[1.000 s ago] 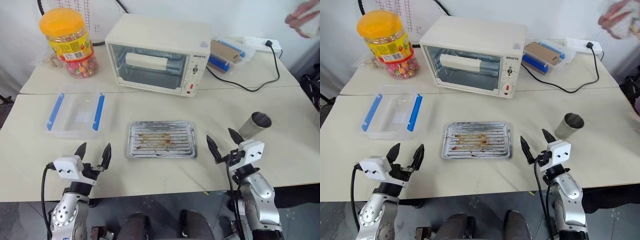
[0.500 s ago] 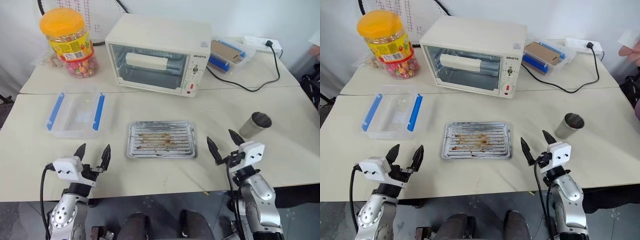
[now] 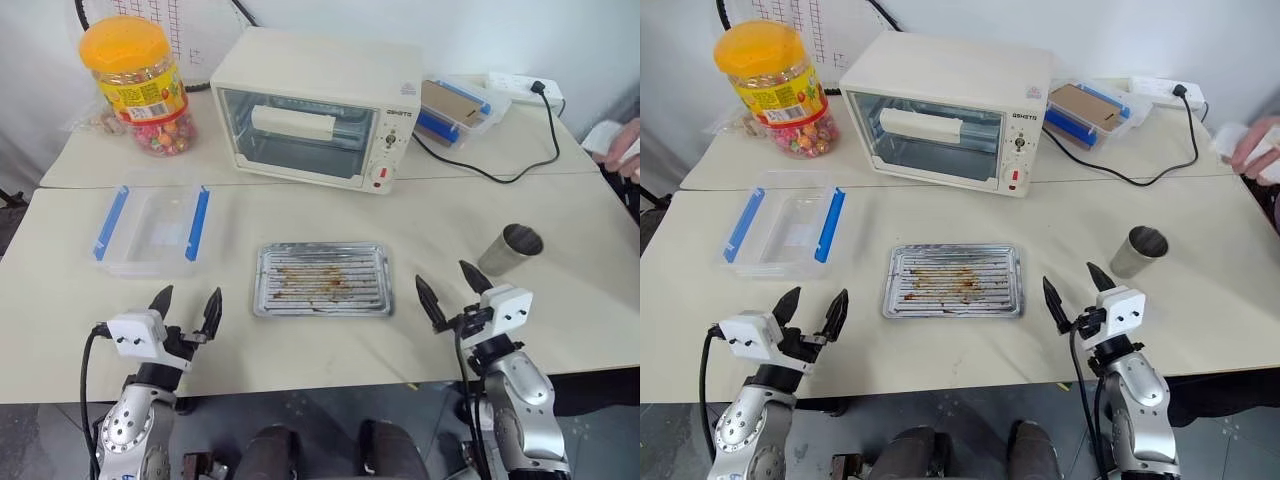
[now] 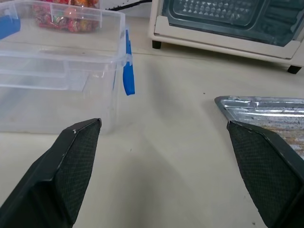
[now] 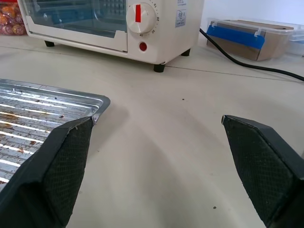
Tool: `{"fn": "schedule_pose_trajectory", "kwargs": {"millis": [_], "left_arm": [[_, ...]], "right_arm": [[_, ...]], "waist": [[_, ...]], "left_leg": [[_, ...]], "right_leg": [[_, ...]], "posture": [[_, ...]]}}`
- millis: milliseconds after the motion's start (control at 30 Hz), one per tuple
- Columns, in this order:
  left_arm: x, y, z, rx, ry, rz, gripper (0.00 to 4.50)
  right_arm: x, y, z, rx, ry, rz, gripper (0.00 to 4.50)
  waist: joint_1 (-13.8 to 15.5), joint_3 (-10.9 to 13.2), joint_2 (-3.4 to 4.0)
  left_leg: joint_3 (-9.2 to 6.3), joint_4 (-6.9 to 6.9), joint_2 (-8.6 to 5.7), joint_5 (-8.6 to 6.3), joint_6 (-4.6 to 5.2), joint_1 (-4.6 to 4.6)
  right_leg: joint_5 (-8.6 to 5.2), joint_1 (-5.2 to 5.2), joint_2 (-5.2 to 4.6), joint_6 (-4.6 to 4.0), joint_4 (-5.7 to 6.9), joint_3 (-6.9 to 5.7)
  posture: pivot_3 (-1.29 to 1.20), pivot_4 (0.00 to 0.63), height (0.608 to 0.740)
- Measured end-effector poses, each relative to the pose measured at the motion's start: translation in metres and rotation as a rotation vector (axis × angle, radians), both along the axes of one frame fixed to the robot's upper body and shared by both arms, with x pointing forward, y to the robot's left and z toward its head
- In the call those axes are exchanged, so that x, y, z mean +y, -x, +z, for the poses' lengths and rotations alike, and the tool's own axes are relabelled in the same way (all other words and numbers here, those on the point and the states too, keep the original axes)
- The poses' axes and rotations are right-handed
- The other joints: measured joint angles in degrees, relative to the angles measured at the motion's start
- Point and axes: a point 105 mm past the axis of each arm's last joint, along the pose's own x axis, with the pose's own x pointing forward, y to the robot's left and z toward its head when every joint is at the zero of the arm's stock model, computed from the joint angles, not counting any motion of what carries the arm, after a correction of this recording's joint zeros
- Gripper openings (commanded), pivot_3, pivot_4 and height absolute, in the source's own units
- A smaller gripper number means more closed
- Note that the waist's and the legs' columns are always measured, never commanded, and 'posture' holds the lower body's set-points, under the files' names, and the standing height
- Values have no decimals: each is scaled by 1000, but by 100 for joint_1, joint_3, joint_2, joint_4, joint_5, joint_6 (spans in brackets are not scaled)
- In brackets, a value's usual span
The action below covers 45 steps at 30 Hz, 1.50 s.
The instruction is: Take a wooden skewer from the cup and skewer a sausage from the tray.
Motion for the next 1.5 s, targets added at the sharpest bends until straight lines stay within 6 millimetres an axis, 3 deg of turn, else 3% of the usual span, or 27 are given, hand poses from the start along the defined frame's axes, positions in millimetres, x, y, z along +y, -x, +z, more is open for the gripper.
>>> {"fn": "schedule_pose_trajectory", "kwargs": {"millis": [267, 1500], "left_arm": [[3, 7, -8, 34, -6, 8, 4489], [1, 3, -3, 12, -9, -5, 4489]], "right_arm": [[0, 0, 1, -8, 1, 0, 4500], [2, -2, 1, -15, 6, 15, 4500]], "waist": [[7, 0, 0], [1, 0, 0]], "left_leg": [[0, 1, 0, 0, 0, 0], [0, 1, 0, 0, 0, 0]], "right_leg": [[0, 0, 0, 0, 0, 0], [0, 0, 0, 0, 1, 1]], "posture": [[0, 150, 740], [0, 150, 740]]}}
